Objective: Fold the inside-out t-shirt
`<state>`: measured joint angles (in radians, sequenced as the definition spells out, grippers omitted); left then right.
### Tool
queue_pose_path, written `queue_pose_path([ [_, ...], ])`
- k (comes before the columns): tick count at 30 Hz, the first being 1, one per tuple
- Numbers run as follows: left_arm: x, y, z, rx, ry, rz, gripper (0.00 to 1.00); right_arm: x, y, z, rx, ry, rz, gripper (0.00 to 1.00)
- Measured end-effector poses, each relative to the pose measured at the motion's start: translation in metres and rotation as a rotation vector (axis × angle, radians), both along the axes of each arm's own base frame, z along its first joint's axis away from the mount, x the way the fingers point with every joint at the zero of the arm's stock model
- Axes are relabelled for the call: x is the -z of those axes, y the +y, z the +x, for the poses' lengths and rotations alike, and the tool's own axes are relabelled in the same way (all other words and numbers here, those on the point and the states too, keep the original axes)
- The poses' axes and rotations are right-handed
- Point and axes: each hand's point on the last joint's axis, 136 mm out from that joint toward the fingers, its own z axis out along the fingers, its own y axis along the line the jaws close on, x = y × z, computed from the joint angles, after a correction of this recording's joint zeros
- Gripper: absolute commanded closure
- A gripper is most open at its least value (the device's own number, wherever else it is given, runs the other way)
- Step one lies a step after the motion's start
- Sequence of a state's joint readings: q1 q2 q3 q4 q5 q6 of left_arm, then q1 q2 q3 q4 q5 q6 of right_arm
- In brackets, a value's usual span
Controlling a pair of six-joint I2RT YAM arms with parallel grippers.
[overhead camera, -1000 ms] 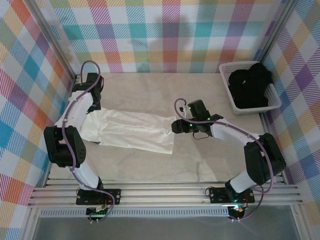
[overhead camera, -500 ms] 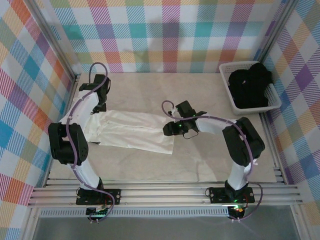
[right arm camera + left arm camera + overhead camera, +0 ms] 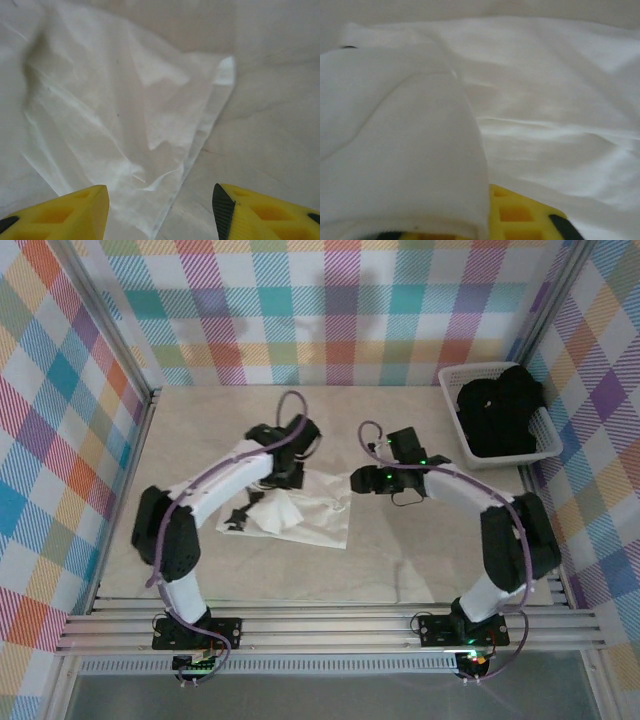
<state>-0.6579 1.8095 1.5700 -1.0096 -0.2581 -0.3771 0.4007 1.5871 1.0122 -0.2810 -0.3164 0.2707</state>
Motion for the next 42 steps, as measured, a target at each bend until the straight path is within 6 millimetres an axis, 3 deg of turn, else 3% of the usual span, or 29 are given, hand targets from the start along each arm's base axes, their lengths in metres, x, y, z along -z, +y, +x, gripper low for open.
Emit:
queue_pose_path([
  [1, 0.007, -0.017, -0.001, 0.015, 0.017, -0.026, 0.82, -0.003, -0.007, -0.001, 0.014, -0.009, 0.001, 0.41],
  [3, 0.025, -0.055, -0.003, 0.047, 0.069, -0.093, 0.6, -0.002, -0.025, -0.003, 0.057, -0.014, -0.012, 0.41],
  [6, 0.04, -0.092, -0.004, 0.078, 0.115, -0.177, 0.39, 0.01, -0.037, -0.012, 0.082, 0.014, -0.041, 0.41],
  [11, 0.032, -0.111, -0.008, 0.101, 0.127, -0.29, 0.23, 0.024, -0.042, -0.023, 0.087, 0.057, -0.068, 0.41],
  [14, 0.013, -0.094, -0.02, 0.101, 0.091, -0.341, 0.18, 0.02, -0.035, -0.022, 0.071, 0.044, -0.033, 0.41],
  [17, -0.015, -0.059, -0.031, 0.061, 0.031, -0.421, 0.16, 0.014, -0.02, -0.024, 0.025, 0.013, 0.011, 0.39],
  [20, -0.032, -0.017, -0.036, -0.025, -0.04, -0.485, 0.17, 0.005, 0.012, -0.034, -0.083, -0.049, 0.031, 0.34],
  [22, -0.026, 0.004, -0.041, -0.092, -0.052, -0.517, 0.17, 0.0, 0.033, -0.041, -0.16, -0.091, 0.03, 0.25],
  [25, 0.0, 0.024, -0.057, -0.165, -0.003, -0.529, 0.18, -0.006, 0.063, -0.041, -0.264, -0.159, 0.018, 0.18],
  [29, 0.028, 0.039, -0.075, -0.24, 0.063, -0.531, 0.18, -0.007, 0.089, -0.026, -0.349, -0.266, -0.061, 0.11],
  [35, 0.033, 0.052, -0.083, -0.299, 0.053, -0.548, 0.18, 0.008, 0.124, -0.017, -0.439, -0.34, -0.175, 0.07],
  [39, 0.04, 0.053, -0.087, -0.316, 0.052, -0.564, 0.18, 0.026, 0.138, -0.012, -0.459, -0.33, -0.223, 0.12],
  [42, 0.043, 0.038, -0.087, -0.276, 0.04, -0.601, 0.18, 0.034, 0.128, -0.003, -0.412, -0.302, -0.251, 0.21],
])
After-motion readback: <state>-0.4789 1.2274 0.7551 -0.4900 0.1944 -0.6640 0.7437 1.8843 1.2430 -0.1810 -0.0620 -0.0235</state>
